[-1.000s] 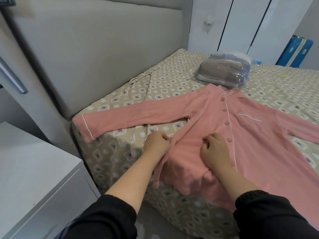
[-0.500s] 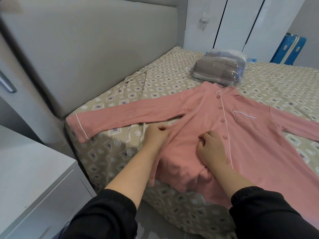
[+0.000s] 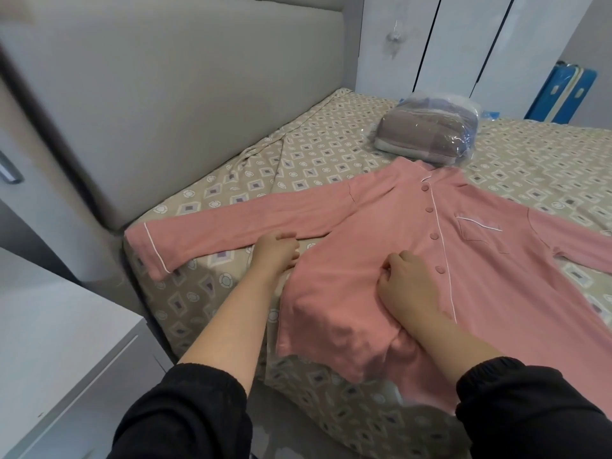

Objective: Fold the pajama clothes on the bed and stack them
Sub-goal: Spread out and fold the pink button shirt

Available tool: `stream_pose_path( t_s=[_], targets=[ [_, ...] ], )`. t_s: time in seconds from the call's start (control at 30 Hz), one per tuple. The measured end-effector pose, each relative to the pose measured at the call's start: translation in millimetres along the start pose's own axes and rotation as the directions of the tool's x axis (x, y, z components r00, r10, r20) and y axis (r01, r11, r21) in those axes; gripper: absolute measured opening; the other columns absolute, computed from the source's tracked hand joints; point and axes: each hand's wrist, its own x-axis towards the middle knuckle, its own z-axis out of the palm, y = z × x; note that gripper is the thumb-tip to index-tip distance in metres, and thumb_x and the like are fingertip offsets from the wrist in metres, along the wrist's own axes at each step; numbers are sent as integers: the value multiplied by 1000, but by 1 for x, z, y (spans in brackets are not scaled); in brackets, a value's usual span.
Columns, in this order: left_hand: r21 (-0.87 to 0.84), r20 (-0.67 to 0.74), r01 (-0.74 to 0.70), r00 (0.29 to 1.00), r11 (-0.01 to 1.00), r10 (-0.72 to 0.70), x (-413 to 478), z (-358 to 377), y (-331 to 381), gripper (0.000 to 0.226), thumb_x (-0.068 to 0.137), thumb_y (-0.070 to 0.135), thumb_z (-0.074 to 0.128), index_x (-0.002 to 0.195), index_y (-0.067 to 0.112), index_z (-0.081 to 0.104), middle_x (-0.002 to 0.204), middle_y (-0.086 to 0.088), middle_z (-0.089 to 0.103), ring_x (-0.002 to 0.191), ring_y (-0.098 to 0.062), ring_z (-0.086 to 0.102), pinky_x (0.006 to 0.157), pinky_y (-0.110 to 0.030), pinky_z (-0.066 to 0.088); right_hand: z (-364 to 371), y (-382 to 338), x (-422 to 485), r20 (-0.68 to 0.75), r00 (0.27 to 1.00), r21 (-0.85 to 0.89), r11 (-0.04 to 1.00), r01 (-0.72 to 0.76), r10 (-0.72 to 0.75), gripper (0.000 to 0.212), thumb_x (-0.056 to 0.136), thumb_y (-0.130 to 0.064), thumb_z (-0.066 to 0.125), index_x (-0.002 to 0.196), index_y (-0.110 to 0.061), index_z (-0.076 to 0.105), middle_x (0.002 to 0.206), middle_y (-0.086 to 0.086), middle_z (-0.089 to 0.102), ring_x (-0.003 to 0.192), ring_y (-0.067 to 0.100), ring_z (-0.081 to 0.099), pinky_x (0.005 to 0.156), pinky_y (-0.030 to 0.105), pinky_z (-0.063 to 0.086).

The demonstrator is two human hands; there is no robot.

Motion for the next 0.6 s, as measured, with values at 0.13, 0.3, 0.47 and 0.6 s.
stream_pose_path(
  t_s=[0.13,0.3,0.47,0.6],
  targets=[
    [-149,-201,-51,979,987,20,8,-12,4,27,87,2,47,103,10,66,84,-9,64,73,-26,60,64,-33,48,-1,-13,24,-18,998,43,997,67,-66,20,88,-11,49,101,-3,62,104,13,56,101,33,50,75,39,39],
    [666,-169,-322,814,673,556,36,-40,1,30,86,8,47,104,15,70,118,-4,60,116,-24,46,92,-27,29,6,-35,85,4,982,47,981,189,-190,26,85,-2,49,107,3,61,109,19,56,104,36,48,84,41,38],
    [866,-18,-230,873,444,487,83,-57,18,40,93,9,42,130,13,56,136,-7,51,124,-30,42,99,-37,36,25,-54,148,68,956,-11,958,285,-284,33,87,-1,46,117,-1,60,113,17,56,109,35,49,87,40,39],
    [951,-53,-31,964,308,262,126,-66,29,48,94,12,38,142,15,36,139,-13,40,122,-35,47,93,-42,41,51,-64,185,383,911,-106,972,211,-156,32,98,-21,39,125,-10,54,124,11,57,112,30,53,87,35,43]
  ],
)
